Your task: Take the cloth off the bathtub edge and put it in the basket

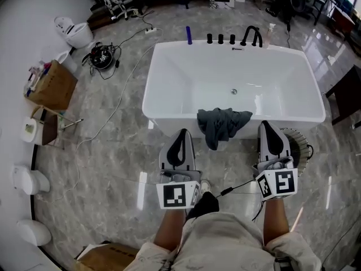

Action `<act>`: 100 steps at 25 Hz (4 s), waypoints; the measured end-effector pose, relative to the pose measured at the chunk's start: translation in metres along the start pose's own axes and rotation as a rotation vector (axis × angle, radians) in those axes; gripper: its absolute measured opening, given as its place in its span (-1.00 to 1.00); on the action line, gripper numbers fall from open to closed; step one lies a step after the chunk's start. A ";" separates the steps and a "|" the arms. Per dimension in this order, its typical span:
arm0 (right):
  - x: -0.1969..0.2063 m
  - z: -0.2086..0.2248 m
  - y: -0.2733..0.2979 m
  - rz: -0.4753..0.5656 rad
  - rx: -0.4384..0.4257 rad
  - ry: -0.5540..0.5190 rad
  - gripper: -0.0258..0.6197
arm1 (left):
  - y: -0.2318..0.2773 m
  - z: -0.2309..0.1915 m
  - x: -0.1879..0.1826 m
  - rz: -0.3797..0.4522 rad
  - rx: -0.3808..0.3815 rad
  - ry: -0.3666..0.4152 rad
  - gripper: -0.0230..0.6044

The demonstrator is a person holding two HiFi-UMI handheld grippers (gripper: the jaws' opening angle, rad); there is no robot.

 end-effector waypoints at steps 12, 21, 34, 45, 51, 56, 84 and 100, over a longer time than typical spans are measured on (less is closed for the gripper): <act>-0.005 -0.033 0.071 -0.006 0.004 -0.043 -0.95 | 0.041 -0.071 0.001 0.013 -0.016 -0.034 -0.94; 0.019 -0.016 0.102 -0.040 0.015 -0.026 -0.95 | 0.078 -0.081 0.019 -0.004 -0.016 -0.038 -0.94; 0.088 0.026 0.174 -0.135 -0.011 -0.005 -0.95 | 0.167 -0.076 0.076 -0.057 0.003 -0.033 -0.94; 0.206 0.020 0.220 -0.237 -0.100 0.008 -0.95 | 0.210 -0.081 0.180 -0.176 -0.002 -0.068 -0.94; 0.295 0.014 0.235 -0.381 -0.141 0.093 -0.95 | 0.219 -0.085 0.239 -0.249 -0.020 -0.060 -0.94; 0.369 0.007 0.242 -0.512 -0.198 0.097 -0.87 | 0.222 -0.087 0.285 -0.328 -0.048 -0.084 -0.94; 0.587 -0.060 0.261 -1.143 -0.614 -0.353 0.24 | 0.214 -0.109 0.373 -0.529 -0.225 -0.139 -0.94; 0.552 -0.071 0.242 -0.977 -0.643 -0.572 -0.64 | 0.195 -0.103 0.340 -0.469 -0.228 -0.129 -0.94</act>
Point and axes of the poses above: the fingertips, and each gripper's own axes: y forward along the fingers, z to its right, x out of its underside, the point moved 2 cm from there along -y, backward along the fingers, and after that the axes turned 10 degrees about -y, right-handed, at the moved point
